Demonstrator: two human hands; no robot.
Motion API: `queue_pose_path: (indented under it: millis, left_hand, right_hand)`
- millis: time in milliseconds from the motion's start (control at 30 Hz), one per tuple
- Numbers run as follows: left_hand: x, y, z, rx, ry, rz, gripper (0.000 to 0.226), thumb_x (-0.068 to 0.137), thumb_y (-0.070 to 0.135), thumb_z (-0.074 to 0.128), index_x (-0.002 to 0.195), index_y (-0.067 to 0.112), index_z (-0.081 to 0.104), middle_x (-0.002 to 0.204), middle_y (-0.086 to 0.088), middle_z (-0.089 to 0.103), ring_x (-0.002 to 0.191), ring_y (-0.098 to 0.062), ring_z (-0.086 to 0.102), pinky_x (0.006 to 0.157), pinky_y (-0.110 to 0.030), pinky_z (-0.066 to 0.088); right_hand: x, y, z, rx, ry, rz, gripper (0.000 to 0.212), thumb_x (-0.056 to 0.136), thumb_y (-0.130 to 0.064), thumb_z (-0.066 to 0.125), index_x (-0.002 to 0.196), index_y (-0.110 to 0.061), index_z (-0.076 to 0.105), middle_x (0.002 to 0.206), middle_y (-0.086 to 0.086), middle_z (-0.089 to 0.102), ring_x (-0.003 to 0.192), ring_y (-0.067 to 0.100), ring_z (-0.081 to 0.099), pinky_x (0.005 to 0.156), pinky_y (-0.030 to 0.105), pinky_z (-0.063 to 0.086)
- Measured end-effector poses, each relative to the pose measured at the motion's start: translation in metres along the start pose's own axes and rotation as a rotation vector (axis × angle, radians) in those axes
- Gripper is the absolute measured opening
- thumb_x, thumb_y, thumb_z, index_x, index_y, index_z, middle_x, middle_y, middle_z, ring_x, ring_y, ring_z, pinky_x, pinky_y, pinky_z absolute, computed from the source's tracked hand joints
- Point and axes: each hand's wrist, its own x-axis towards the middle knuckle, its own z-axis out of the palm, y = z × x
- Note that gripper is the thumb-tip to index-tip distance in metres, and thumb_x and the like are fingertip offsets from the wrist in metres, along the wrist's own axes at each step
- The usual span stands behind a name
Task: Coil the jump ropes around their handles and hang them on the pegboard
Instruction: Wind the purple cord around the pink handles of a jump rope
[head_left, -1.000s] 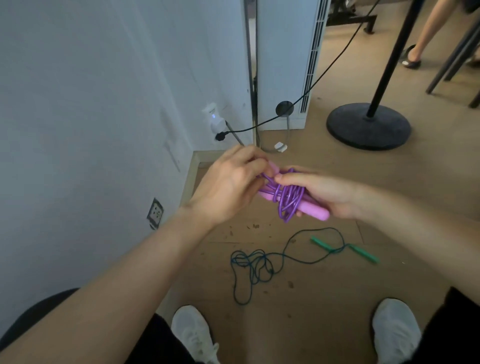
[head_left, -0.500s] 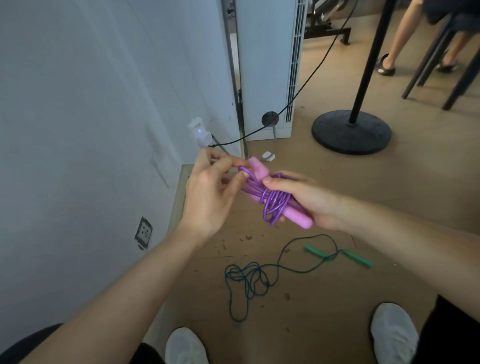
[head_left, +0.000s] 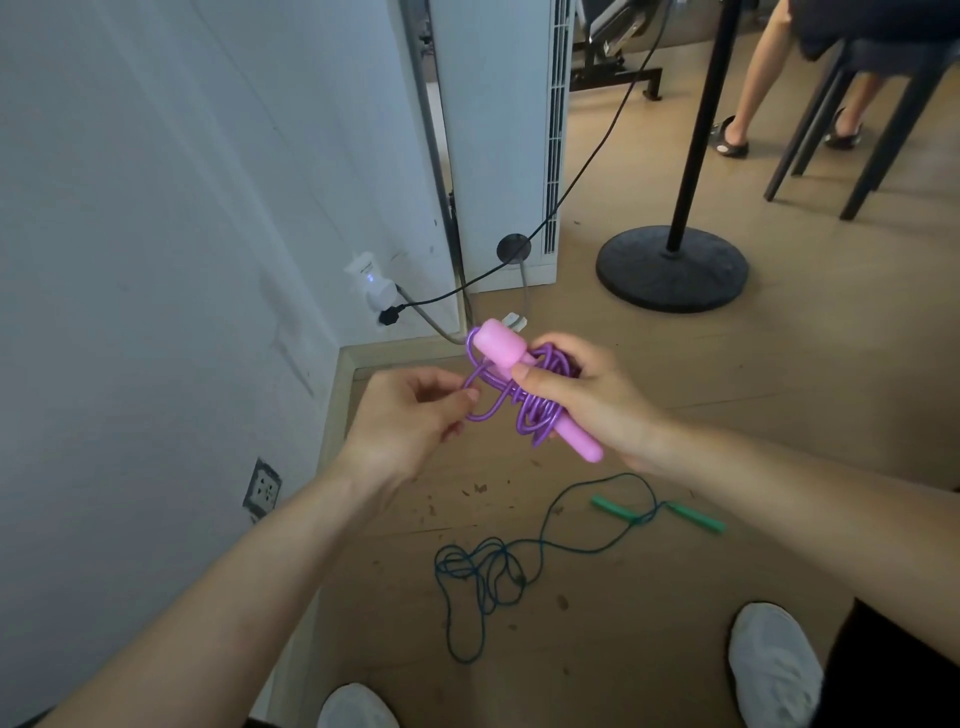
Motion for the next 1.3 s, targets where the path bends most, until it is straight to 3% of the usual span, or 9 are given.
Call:
queue_pose_path:
  millis: [133,267,400,600,700,867,1000,1167,1300]
  left_hand:
    - [-0.007,0.002,0.006,0.091,-0.131,0.185,0.015,0.089,0.009,0.073,0.081,0.021,0.073,0.063,0.01,0.064,0.06,-0.009,0.054,0.06,-0.027,0.047]
    - [-0.01,0.003,0.009,0.143,-0.153,0.352,0.013,0.094,0.016,0.068,0.085,0.025,0.068,0.071,0.016,0.062,0.065,-0.004,0.052,0.065,-0.02,0.044]
    - [-0.01,0.008,0.009,-0.085,-0.09,0.237,0.01,0.097,0.022,0.06,0.092,0.014,0.065,0.086,0.011,0.067,0.083,-0.005,0.06,0.085,-0.03,0.052]
    - [-0.005,0.014,-0.002,-0.251,0.069,0.212,0.021,0.103,0.02,0.05,0.088,0.015,0.065,0.099,0.003,0.075,0.097,-0.014,0.068,0.087,-0.027,0.054]
    - [-0.006,0.015,0.0,-0.264,0.063,0.168,0.023,0.104,0.018,0.048,0.093,0.007,0.065,0.098,-0.002,0.077,0.093,-0.016,0.071,0.081,-0.025,0.058]
    - [-0.011,0.017,0.004,-0.281,0.025,0.13,0.023,0.104,0.019,0.049,0.097,0.003,0.064,0.096,-0.004,0.078,0.089,-0.017,0.073,0.079,-0.028,0.06]
    - [-0.007,0.022,0.0,-0.371,0.067,0.033,0.021,0.102,0.02,0.054,0.091,0.004,0.061,0.089,-0.008,0.076,0.08,-0.017,0.073,0.074,-0.029,0.061]
    - [-0.002,0.024,-0.008,-0.554,0.164,-0.136,0.018,0.093,0.013,0.067,0.082,0.006,0.055,0.071,-0.006,0.074,0.071,-0.018,0.074,0.065,-0.023,0.06]
    - [0.001,0.024,-0.016,-0.667,0.201,-0.189,0.013,0.092,0.007,0.068,0.089,-0.001,0.058,0.068,-0.005,0.071,0.067,-0.013,0.071,0.061,-0.021,0.058]
  right_hand:
    - [0.002,0.0,0.002,0.274,0.063,0.162,0.02,0.091,-0.025,0.07,0.105,-0.012,0.066,0.09,0.011,0.072,0.065,0.02,0.068,0.052,0.03,0.053]
    - [0.007,0.001,0.002,0.529,-0.083,0.361,0.036,0.094,-0.035,0.064,0.125,-0.016,0.064,0.118,0.006,0.072,0.081,0.021,0.071,0.058,0.029,0.055]
    - [0.008,-0.004,-0.003,0.616,-0.239,0.371,0.049,0.098,-0.037,0.057,0.142,-0.016,0.05,0.117,0.003,0.064,0.065,0.009,0.063,0.056,0.023,0.052]
    - [0.002,0.008,-0.009,0.273,-0.488,0.327,0.042,0.089,-0.04,0.067,0.129,-0.028,0.058,0.115,0.006,0.063,0.099,0.022,0.055,0.086,0.041,0.038]
    - [0.002,0.01,-0.009,0.03,-0.414,0.262,0.038,0.086,-0.037,0.071,0.12,-0.022,0.06,0.112,0.012,0.069,0.1,0.023,0.061,0.088,0.043,0.043]
    - [0.005,0.008,-0.013,-0.194,-0.431,0.179,0.043,0.093,-0.033,0.066,0.133,-0.021,0.053,0.123,0.003,0.067,0.114,0.016,0.063,0.103,0.037,0.047]
    - [0.005,0.011,-0.015,-0.064,-0.51,0.251,0.048,0.092,-0.045,0.062,0.131,-0.017,0.056,0.128,0.012,0.065,0.118,0.035,0.061,0.109,0.047,0.042]
    - [0.012,0.004,-0.023,0.28,-0.449,0.341,0.063,0.086,-0.04,0.058,0.146,-0.028,0.042,0.141,0.008,0.057,0.115,0.025,0.066,0.111,0.047,0.04]
    - [0.003,-0.001,-0.021,-0.128,-0.429,0.165,0.08,0.072,-0.025,0.069,0.146,-0.037,0.04,0.147,-0.002,0.05,0.115,0.011,0.062,0.107,0.04,0.045]
